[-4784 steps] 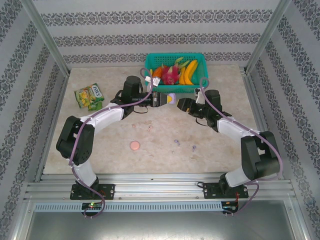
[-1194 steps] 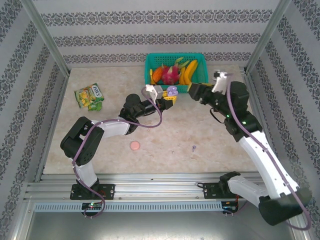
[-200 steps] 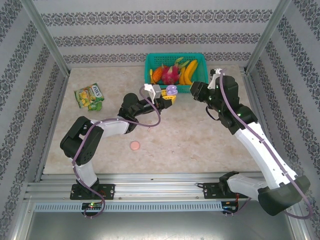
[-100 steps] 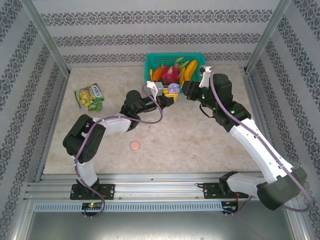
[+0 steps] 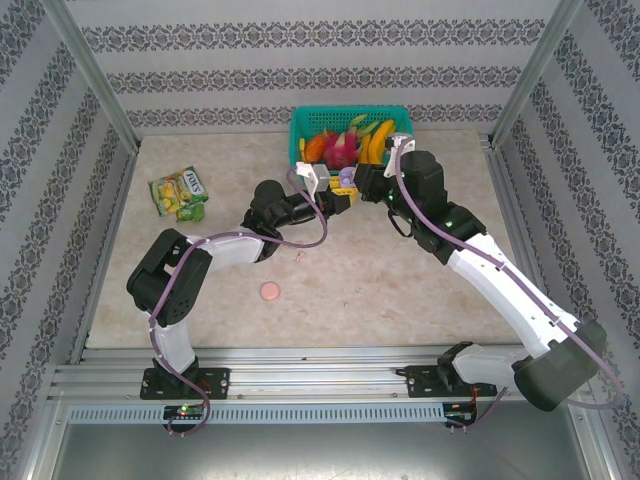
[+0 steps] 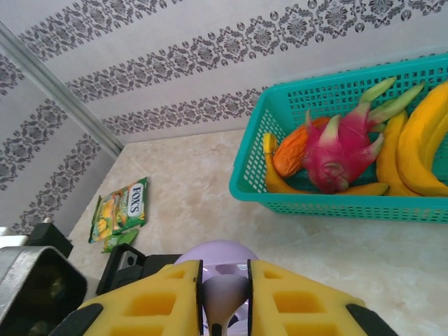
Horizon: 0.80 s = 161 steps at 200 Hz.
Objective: Insert wireless bluetooth earbuds into charging case
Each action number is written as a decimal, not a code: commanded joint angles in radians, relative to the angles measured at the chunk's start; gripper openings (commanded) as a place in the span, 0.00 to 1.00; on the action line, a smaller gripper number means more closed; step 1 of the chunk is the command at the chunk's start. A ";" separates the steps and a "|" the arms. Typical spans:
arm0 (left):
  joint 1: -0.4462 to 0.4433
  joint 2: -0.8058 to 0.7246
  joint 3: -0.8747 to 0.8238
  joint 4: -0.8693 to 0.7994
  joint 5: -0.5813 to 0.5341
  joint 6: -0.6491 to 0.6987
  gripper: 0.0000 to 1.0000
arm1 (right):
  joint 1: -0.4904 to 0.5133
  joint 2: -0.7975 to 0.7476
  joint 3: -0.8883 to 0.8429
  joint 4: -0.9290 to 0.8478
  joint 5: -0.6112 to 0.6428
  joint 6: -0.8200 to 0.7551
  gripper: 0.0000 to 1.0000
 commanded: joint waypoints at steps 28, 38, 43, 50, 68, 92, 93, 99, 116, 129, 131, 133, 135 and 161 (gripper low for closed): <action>-0.012 0.004 0.029 0.002 0.017 -0.011 0.00 | 0.017 0.016 0.022 0.043 0.071 -0.025 0.22; -0.012 0.006 0.030 0.003 0.017 -0.011 0.00 | 0.017 0.021 0.022 0.043 0.070 -0.024 0.22; -0.013 0.006 0.029 0.003 0.016 -0.011 0.00 | 0.018 0.024 0.023 0.044 0.067 -0.023 0.22; -0.012 0.006 0.029 0.002 0.016 -0.012 0.00 | 0.019 0.027 0.023 0.045 0.066 -0.022 0.22; -0.012 0.007 0.030 0.003 0.017 -0.012 0.00 | 0.021 0.035 0.024 0.049 0.064 -0.018 0.22; -0.012 0.008 0.027 0.006 0.017 -0.012 0.00 | 0.022 0.047 0.025 0.055 0.058 -0.012 0.22; -0.012 0.008 0.027 0.006 0.017 -0.012 0.00 | 0.022 0.048 0.025 0.055 0.058 -0.012 0.22; -0.013 0.007 0.026 0.006 0.017 -0.012 0.00 | 0.022 0.051 0.027 0.055 0.055 -0.010 0.22; -0.012 0.008 0.026 0.009 0.016 -0.013 0.00 | 0.023 0.058 0.028 0.058 0.054 -0.010 0.22; -0.013 0.006 0.024 0.009 0.017 -0.013 0.00 | 0.023 0.064 0.027 0.057 0.054 -0.010 0.21; -0.012 0.005 0.024 0.009 0.017 -0.012 0.00 | 0.023 0.065 0.027 0.057 0.054 -0.009 0.21; -0.012 0.005 0.025 0.009 0.017 -0.013 0.00 | 0.023 0.065 0.027 0.055 0.054 -0.010 0.21; -0.012 0.005 0.024 0.009 0.017 -0.012 0.00 | 0.023 0.065 0.025 0.056 0.054 -0.010 0.21; -0.013 0.003 0.025 0.009 0.017 -0.013 0.00 | 0.023 0.071 0.022 0.056 0.055 -0.009 0.21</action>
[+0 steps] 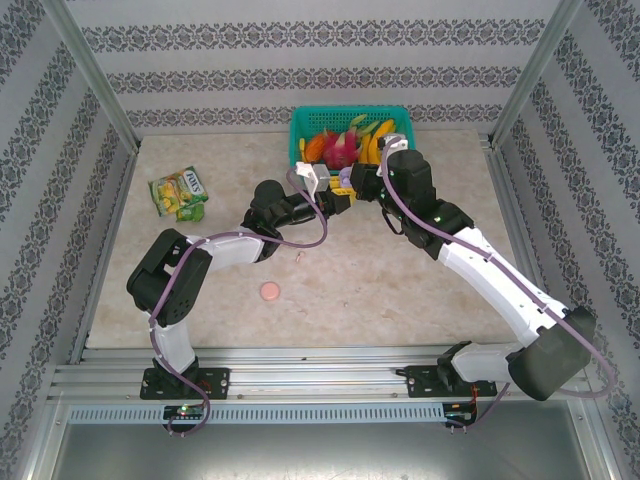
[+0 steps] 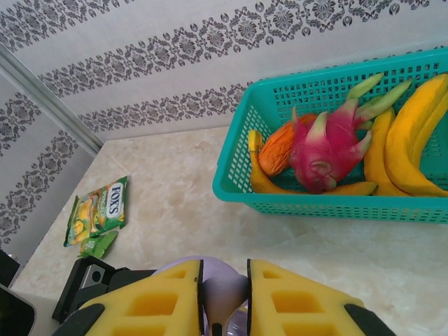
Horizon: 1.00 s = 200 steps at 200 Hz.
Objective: Insert wireless bluetooth earbuds into charging case
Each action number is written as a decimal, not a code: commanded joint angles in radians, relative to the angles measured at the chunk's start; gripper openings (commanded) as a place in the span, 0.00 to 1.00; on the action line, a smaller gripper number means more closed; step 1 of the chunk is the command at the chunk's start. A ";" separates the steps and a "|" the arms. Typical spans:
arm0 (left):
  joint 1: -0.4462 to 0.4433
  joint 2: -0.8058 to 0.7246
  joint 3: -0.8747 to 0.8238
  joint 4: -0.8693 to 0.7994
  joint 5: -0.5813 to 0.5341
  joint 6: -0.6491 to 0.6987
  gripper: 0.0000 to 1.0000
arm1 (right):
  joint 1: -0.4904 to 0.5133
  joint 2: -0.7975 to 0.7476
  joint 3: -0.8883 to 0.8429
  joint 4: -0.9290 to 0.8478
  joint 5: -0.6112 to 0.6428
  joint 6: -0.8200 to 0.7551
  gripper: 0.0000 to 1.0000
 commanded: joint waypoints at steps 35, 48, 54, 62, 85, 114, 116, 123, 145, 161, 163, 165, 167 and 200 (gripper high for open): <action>-0.012 0.001 0.023 0.011 0.014 -0.013 0.00 | 0.016 0.021 0.020 0.021 0.009 0.005 0.21; -0.012 0.000 0.024 0.011 0.013 -0.013 0.00 | 0.017 0.025 0.020 0.020 0.006 0.005 0.21; -0.012 0.002 0.024 0.011 0.012 -0.013 0.00 | 0.018 0.026 0.020 0.018 0.005 0.003 0.21; -0.012 0.002 0.023 0.012 0.011 -0.012 0.00 | 0.020 0.029 0.019 0.016 0.004 0.003 0.21; -0.013 0.002 0.023 0.008 0.002 -0.011 0.00 | 0.031 0.032 0.011 0.009 0.005 -0.005 0.20; -0.012 0.005 0.023 0.011 -0.005 -0.011 0.00 | 0.053 0.040 0.007 -0.006 0.026 -0.023 0.20; -0.012 0.004 0.023 0.011 -0.005 -0.011 0.00 | 0.055 0.039 0.007 -0.007 0.029 -0.024 0.20; -0.012 0.005 0.024 0.009 -0.005 -0.010 0.00 | 0.060 0.044 0.009 -0.012 0.038 -0.031 0.20; -0.013 0.005 0.025 0.011 -0.005 -0.010 0.00 | 0.082 0.059 0.024 -0.036 0.067 -0.059 0.19; -0.012 0.005 0.025 0.009 -0.008 -0.007 0.00 | 0.101 0.076 0.045 -0.063 0.099 -0.086 0.19; -0.012 0.005 0.025 0.008 -0.008 -0.006 0.00 | 0.104 0.077 0.048 -0.068 0.103 -0.089 0.19; -0.013 0.005 0.024 0.009 -0.007 -0.006 0.00 | 0.107 0.080 0.051 -0.071 0.107 -0.093 0.19; -0.012 0.005 0.025 0.009 -0.008 -0.007 0.00 | 0.109 0.082 0.054 -0.074 0.111 -0.096 0.19; -0.012 0.002 0.022 0.011 -0.009 -0.008 0.00 | 0.121 0.097 0.071 -0.093 0.143 -0.107 0.20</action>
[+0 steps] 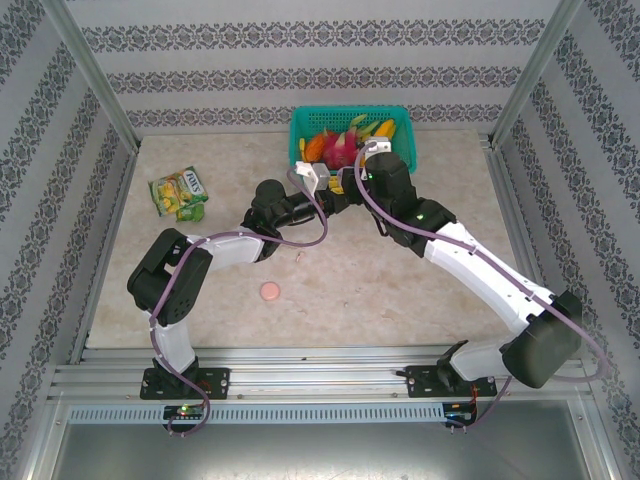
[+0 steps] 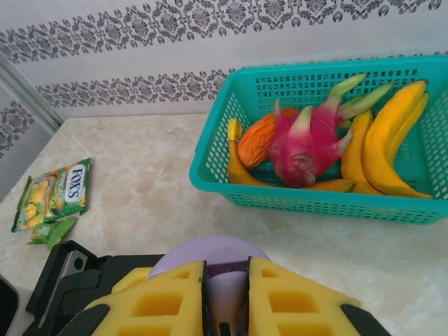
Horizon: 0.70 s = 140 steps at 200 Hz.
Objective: Insert wireless bluetooth earbuds into charging case
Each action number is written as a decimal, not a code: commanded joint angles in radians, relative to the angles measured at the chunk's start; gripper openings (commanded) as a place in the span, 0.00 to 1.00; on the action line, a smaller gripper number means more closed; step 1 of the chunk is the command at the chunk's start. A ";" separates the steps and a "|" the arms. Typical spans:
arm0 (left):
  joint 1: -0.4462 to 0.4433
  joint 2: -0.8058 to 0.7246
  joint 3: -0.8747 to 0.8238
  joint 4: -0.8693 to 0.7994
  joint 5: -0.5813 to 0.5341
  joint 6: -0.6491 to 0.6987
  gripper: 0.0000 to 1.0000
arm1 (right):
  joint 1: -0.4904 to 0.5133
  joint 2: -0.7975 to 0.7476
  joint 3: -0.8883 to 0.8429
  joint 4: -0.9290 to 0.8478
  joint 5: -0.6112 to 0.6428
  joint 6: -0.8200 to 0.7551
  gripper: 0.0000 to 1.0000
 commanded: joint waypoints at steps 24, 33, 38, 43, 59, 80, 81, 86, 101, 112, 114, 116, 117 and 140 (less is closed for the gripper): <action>-0.014 -0.001 0.022 0.042 0.025 -0.007 0.00 | 0.017 0.016 0.028 -0.049 -0.009 -0.007 0.25; -0.014 -0.002 0.022 0.043 0.024 -0.008 0.00 | 0.006 0.008 0.032 -0.048 -0.020 0.007 0.31; -0.015 -0.001 0.022 0.042 0.026 -0.007 0.00 | 0.000 0.004 0.035 -0.049 -0.028 0.016 0.34; -0.014 -0.001 0.021 0.042 0.026 -0.006 0.00 | -0.008 -0.002 0.038 -0.048 -0.039 0.028 0.37; -0.014 0.000 0.020 0.042 0.025 -0.007 0.00 | -0.040 -0.022 0.046 -0.039 -0.089 0.070 0.44; -0.014 -0.001 0.016 0.043 0.024 -0.005 0.00 | -0.079 -0.055 0.049 -0.013 -0.164 0.119 0.52; -0.014 -0.001 0.016 0.043 0.024 -0.005 0.00 | -0.080 -0.057 0.049 -0.012 -0.167 0.121 0.52; -0.014 0.000 0.015 0.044 0.024 -0.005 0.00 | -0.088 -0.066 0.048 -0.005 -0.184 0.132 0.54; -0.014 0.000 0.013 0.044 0.023 -0.004 0.00 | -0.116 -0.096 0.044 0.017 -0.231 0.164 0.58; -0.014 0.002 0.013 0.044 0.023 -0.004 0.00 | -0.133 -0.117 0.042 0.026 -0.250 0.180 0.62; -0.014 0.003 0.013 0.045 0.023 -0.004 0.00 | -0.136 -0.121 0.042 0.026 -0.253 0.182 0.63; -0.014 0.003 0.013 0.045 0.024 -0.004 0.00 | -0.139 -0.124 0.043 0.026 -0.255 0.183 0.63; -0.014 0.003 0.013 0.045 0.024 -0.004 0.00 | -0.139 -0.124 0.043 0.026 -0.255 0.183 0.63; -0.014 0.007 0.009 0.044 0.026 -0.004 0.00 | -0.176 -0.146 0.060 -0.005 -0.273 0.191 0.65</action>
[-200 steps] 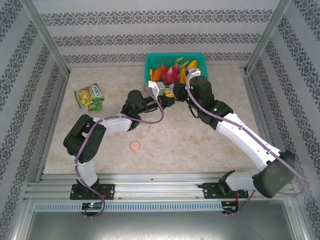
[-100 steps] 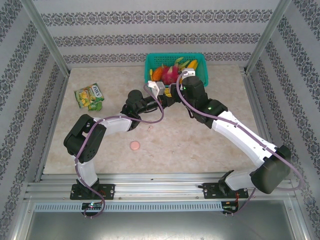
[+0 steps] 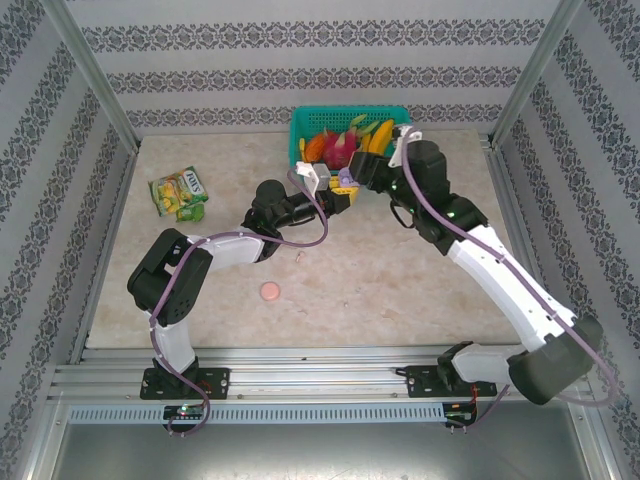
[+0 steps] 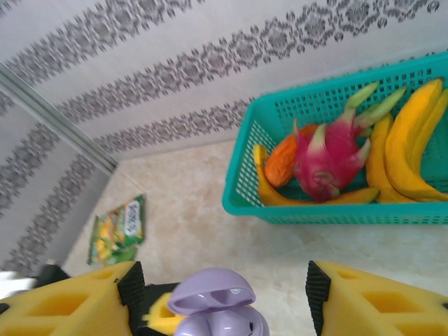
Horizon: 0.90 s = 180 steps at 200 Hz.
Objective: Insert wireless bluetooth earbuds into charging case
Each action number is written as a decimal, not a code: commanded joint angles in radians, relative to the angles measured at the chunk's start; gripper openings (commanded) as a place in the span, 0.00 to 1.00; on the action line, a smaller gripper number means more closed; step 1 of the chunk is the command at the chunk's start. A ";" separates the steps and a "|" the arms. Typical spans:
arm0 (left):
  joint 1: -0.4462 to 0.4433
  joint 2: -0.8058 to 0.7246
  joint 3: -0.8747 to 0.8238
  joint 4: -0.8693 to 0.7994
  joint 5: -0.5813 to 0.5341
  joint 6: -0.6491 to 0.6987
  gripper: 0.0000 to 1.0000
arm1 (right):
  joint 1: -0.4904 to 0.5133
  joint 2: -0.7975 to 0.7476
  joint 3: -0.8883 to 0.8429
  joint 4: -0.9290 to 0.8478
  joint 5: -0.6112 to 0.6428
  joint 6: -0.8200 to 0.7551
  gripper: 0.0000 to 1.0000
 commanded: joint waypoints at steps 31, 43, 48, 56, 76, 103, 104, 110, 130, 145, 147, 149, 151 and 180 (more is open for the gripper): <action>-0.012 0.007 -0.003 0.034 0.039 0.012 0.00 | -0.123 0.036 0.120 -0.130 -0.173 0.052 0.60; -0.012 0.006 -0.010 0.022 0.052 0.026 0.00 | -0.148 0.083 0.162 -0.180 -0.222 0.037 0.54; -0.013 0.003 -0.013 0.015 0.057 0.033 0.00 | -0.156 0.107 0.181 -0.204 -0.240 0.031 0.51; -0.013 0.001 -0.016 0.003 0.070 0.042 0.00 | -0.165 0.151 0.214 -0.235 -0.273 0.019 0.46; -0.012 -0.003 -0.020 -0.013 0.099 0.055 0.00 | -0.165 0.233 0.276 -0.276 -0.299 -0.015 0.37; -0.012 0.001 -0.011 -0.046 0.129 0.054 0.00 | -0.162 0.333 0.352 -0.313 -0.333 -0.045 0.33; -0.012 0.002 -0.011 -0.047 0.131 0.054 0.00 | -0.161 0.337 0.354 -0.314 -0.335 -0.046 0.32; -0.012 0.002 -0.009 -0.054 0.132 0.054 0.00 | -0.157 0.356 0.369 -0.322 -0.339 -0.049 0.32; -0.012 0.003 -0.004 -0.066 0.133 0.053 0.00 | -0.139 0.411 0.407 -0.359 -0.346 -0.077 0.30; -0.013 0.003 0.001 -0.074 0.126 0.050 0.00 | -0.119 0.421 0.405 -0.371 -0.335 -0.096 0.29; -0.012 0.003 0.002 -0.075 0.124 0.050 0.00 | -0.117 0.421 0.403 -0.374 -0.333 -0.098 0.29; -0.012 0.004 0.003 -0.077 0.122 0.048 0.00 | -0.113 0.420 0.401 -0.375 -0.331 -0.100 0.29; -0.013 0.004 0.004 -0.079 0.121 0.048 0.00 | -0.111 0.419 0.399 -0.377 -0.329 -0.103 0.28; -0.012 0.001 0.005 -0.084 0.078 0.053 0.00 | -0.085 0.372 0.330 -0.378 -0.300 -0.115 0.26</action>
